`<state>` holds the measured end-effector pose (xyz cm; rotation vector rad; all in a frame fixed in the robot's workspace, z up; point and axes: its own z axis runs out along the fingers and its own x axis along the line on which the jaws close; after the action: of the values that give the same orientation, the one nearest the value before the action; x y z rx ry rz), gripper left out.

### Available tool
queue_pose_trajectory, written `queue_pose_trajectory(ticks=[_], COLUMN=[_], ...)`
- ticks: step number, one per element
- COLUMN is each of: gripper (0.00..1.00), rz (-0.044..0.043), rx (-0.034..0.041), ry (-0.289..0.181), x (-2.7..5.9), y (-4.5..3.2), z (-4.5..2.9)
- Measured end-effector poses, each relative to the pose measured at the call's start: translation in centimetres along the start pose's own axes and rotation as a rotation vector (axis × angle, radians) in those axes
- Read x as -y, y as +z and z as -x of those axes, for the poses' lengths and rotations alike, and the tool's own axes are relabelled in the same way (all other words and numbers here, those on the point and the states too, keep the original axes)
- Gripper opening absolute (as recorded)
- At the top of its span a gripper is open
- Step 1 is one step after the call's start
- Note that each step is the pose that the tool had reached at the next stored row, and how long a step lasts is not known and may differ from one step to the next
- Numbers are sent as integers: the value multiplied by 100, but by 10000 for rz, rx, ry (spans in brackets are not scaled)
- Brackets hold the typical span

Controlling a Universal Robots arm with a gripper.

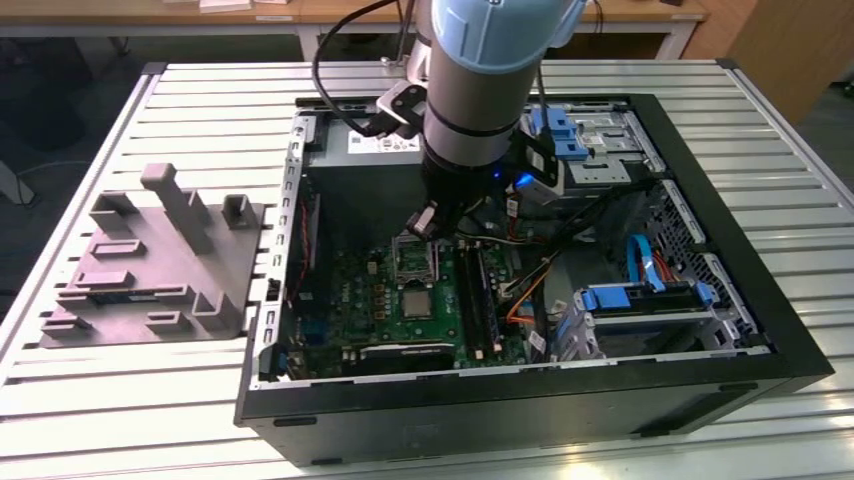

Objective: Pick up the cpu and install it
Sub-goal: 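Close the cpu cover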

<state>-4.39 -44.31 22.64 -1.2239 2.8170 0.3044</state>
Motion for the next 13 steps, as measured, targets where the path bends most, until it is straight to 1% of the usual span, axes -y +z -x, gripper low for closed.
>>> queue_pose_trajectory(ticks=[3, 8, 11, 13], gripper=[11, 11, 11, 11], rz=[-3, 0, 28, 27], rx=[-1, 0, -40, -43], ry=[-16, -34, -285, -347], x=[9, 9, 20, 21], y=[27, 69, 92, 100], z=[12, 56, 61, 61])
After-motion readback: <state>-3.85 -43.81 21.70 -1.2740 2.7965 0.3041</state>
